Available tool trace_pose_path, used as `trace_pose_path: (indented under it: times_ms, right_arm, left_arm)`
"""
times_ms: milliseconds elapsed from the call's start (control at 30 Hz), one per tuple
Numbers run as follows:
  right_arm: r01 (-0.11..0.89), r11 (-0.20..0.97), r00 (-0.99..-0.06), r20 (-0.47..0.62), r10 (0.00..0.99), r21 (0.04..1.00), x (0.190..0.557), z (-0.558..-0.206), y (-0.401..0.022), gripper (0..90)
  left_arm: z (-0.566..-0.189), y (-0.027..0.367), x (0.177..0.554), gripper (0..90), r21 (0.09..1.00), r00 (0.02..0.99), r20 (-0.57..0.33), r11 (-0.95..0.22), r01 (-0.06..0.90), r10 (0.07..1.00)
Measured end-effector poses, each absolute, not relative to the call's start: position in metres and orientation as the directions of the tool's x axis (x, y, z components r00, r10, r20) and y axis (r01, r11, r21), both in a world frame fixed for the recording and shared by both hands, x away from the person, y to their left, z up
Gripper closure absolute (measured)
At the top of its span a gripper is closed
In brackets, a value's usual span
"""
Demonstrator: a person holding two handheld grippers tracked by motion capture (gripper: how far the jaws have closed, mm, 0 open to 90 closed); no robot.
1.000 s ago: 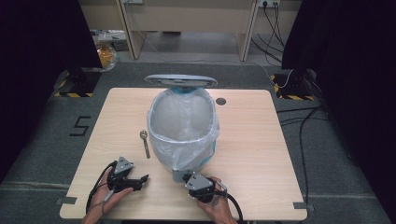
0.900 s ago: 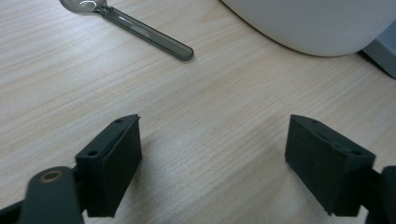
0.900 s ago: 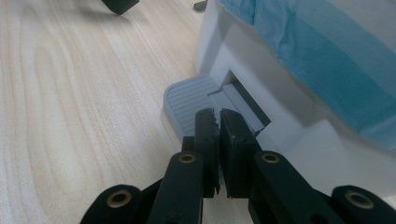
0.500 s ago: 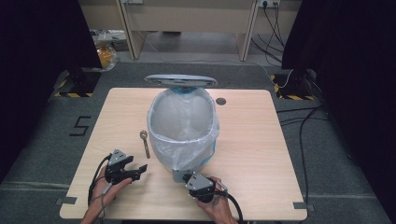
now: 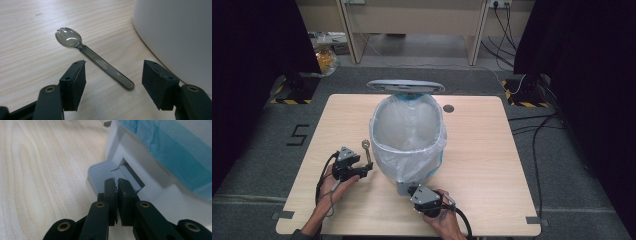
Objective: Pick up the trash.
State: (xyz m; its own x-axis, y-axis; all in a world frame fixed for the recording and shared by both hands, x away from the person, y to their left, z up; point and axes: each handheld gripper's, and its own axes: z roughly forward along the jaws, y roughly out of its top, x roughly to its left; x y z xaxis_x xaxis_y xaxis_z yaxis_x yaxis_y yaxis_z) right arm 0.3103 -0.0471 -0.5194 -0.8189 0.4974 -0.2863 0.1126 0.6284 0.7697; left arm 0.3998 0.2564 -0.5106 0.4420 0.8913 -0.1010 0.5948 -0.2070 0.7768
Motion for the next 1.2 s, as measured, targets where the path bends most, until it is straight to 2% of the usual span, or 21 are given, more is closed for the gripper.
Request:
trace_pose_path:
  times_ms: [167, 400, 800, 900, 1200]
  right_arm:
    - [0.111, 0.63, -0.819, -0.288, 0.496, 0.768, 0.31, -0.519, -0.047, 85.6]
    - [0.108, 0.631, -0.819, -0.291, 0.495, 0.768, 0.31, -0.519, -0.047, 85.6]
    - [0.106, 0.63, -0.819, -0.292, 0.494, 0.769, 0.31, -0.52, -0.047, 85.6]
    - [0.104, 0.631, -0.819, -0.294, 0.493, 0.769, 0.31, -0.52, -0.047, 85.6]
    - [0.103, 0.632, -0.818, -0.295, 0.493, 0.768, 0.31, -0.52, -0.047, 85.6]
  left_arm:
    - [-0.511, 0.255, 0.414, 37.5, 0.776, 0.417, -0.094, -0.196, 0.6, 0.904]
    - [-0.514, 0.25, 0.426, 46.1, 0.761, 0.405, -0.062, -0.22, 0.611, 0.912]
    - [-0.52, 0.26, 0.426, 73.1, 0.764, 0.444, -0.041, -0.258, 0.591, 0.895]
    - [-0.52, 0.264, 0.423, 77.5, 0.766, 0.451, -0.048, -0.257, 0.59, 0.891]
    - [-0.518, 0.276, 0.409, 79.6, 0.75, 0.48, -0.041, -0.291, 0.594, 0.876]
